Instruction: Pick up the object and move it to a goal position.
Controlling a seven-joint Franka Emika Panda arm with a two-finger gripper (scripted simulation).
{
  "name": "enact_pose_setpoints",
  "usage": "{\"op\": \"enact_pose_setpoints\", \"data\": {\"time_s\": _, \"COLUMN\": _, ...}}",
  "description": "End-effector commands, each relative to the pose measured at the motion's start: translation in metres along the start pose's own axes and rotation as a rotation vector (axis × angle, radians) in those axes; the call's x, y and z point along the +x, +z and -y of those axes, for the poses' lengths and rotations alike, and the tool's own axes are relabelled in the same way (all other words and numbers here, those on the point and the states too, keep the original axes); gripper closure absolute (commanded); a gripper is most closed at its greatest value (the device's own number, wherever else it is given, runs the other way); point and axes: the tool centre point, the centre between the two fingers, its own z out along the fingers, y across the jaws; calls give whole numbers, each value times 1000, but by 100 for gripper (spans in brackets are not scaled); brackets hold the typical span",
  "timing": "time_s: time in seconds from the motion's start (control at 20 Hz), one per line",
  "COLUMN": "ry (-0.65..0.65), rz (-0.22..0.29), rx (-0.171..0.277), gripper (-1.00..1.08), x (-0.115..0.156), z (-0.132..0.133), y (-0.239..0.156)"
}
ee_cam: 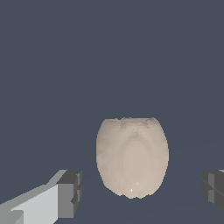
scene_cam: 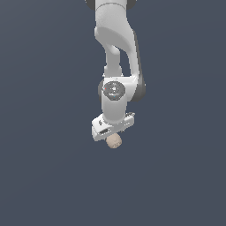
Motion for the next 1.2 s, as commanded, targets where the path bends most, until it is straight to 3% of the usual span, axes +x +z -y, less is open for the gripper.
{"op": "enact_pose_setpoints", "data": {"time_s": 0.0, "ry": -19, "rz": -2, "rx": -1, "gripper": -92, "x": 2, "z": -1, "y": 2}}
{"op": "enact_pose_setpoints", "data": {"time_s": 0.35, "ry": -21, "rz": -2, "rx": -1, "gripper": -92, "x": 2, "z": -1, "y": 6}}
{"op": "enact_pose_setpoints", "data": {"time_s": 1.05, "ry": -26, "rz": -3, "rx": -1, "gripper": -92, "x": 2, "z": -1, "y": 53}}
{"op": "enact_pose_setpoints", "data": {"time_s": 1.1, "ry": -26, "rz": -3, "rx": -1, "gripper": 108, "x": 2, "z": -1, "y": 53}}
{"op": "enact_pose_setpoints", "data": {"time_s": 1.15, "ry": -26, "rz": -3, "rx": -1, "gripper": 108, "x": 2, "z": -1, "y": 53}}
